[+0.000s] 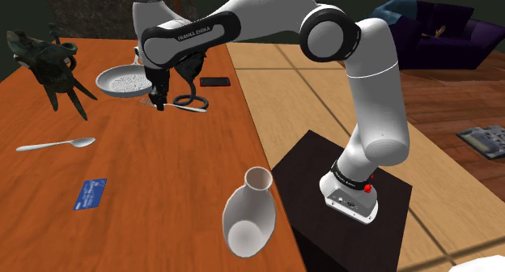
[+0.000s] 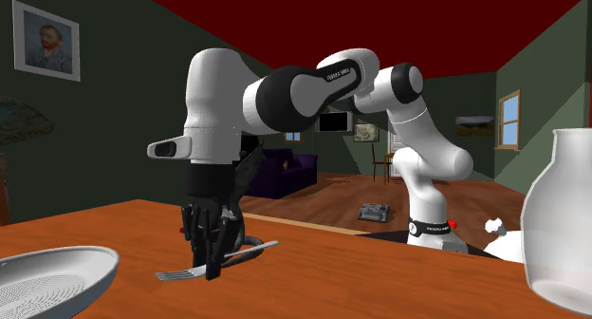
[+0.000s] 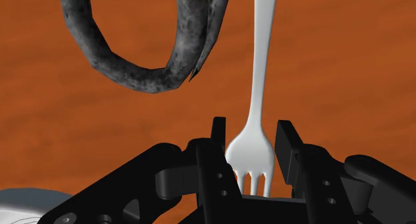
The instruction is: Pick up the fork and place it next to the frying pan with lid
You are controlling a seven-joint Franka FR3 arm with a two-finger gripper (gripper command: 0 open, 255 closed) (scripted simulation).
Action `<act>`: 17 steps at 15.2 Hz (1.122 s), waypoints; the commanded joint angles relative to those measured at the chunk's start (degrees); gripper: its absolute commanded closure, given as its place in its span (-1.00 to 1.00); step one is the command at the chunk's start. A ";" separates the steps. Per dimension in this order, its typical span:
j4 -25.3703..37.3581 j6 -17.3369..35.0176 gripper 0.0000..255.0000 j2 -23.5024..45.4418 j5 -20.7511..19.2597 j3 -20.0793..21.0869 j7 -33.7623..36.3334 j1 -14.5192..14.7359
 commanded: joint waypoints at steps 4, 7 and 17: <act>-1.11 2.05 1.00 1.05 -0.20 -0.08 0.14 0.04; -1.10 2.05 1.00 1.06 -0.22 -0.04 0.15 0.01; -0.57 0.65 -1.00 0.18 -0.14 0.13 0.10 -0.13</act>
